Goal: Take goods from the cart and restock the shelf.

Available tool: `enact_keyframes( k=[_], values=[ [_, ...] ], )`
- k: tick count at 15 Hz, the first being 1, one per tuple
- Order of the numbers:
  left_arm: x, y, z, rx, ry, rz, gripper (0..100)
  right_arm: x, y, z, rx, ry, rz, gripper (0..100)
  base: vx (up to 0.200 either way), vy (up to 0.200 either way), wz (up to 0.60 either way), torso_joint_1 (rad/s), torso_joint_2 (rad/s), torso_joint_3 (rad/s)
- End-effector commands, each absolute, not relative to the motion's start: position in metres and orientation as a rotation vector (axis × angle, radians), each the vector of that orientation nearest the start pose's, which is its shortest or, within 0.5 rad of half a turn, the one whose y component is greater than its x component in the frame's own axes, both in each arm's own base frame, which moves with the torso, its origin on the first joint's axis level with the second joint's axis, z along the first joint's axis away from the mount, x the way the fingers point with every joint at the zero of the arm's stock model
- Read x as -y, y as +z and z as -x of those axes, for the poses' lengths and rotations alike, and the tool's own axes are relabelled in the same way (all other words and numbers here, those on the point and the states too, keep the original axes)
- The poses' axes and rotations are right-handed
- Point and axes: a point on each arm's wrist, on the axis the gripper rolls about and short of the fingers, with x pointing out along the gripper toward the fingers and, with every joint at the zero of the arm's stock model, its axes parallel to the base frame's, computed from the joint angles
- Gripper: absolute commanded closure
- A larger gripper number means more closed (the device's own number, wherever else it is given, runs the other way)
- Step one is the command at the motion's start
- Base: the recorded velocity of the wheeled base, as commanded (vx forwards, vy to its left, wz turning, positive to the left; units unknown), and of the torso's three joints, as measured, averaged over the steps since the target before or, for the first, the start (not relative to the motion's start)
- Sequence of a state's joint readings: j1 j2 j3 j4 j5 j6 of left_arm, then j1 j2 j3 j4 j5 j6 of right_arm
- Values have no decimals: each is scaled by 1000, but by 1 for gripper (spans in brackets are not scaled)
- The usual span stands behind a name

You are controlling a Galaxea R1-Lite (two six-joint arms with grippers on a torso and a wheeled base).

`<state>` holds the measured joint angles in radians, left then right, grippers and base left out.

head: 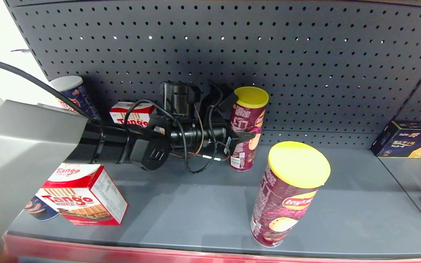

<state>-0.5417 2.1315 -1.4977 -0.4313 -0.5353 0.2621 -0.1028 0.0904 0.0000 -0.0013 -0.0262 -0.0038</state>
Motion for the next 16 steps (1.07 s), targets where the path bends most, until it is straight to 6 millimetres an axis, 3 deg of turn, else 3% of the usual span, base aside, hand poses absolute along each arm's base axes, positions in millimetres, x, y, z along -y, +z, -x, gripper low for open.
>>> enact_keyframes(
  k=[1,2,8,9,16],
  values=[
    [238,187,-374,-81,-1095,-246,100,-1,77,16,-91,-129,1,0,0,0,0,0,0,0],
    [237,187,-374,-79,-1094,-251,0,-1,77,16,-91,-129,1,0,0,0,0,0,0,0],
    [234,201,-365,-49,-1090,-253,0,-1,77,16,-91,-129,1,0,0,0,0,0,0,0],
    [228,208,-354,-46,-1086,-253,0,-1,77,16,-91,-129,1,0,0,0,0,0,0,0],
    [207,197,-326,-82,-1023,-264,0,-1,77,16,-91,-129,1,0,0,0,0,0,0,0]
  ],
)
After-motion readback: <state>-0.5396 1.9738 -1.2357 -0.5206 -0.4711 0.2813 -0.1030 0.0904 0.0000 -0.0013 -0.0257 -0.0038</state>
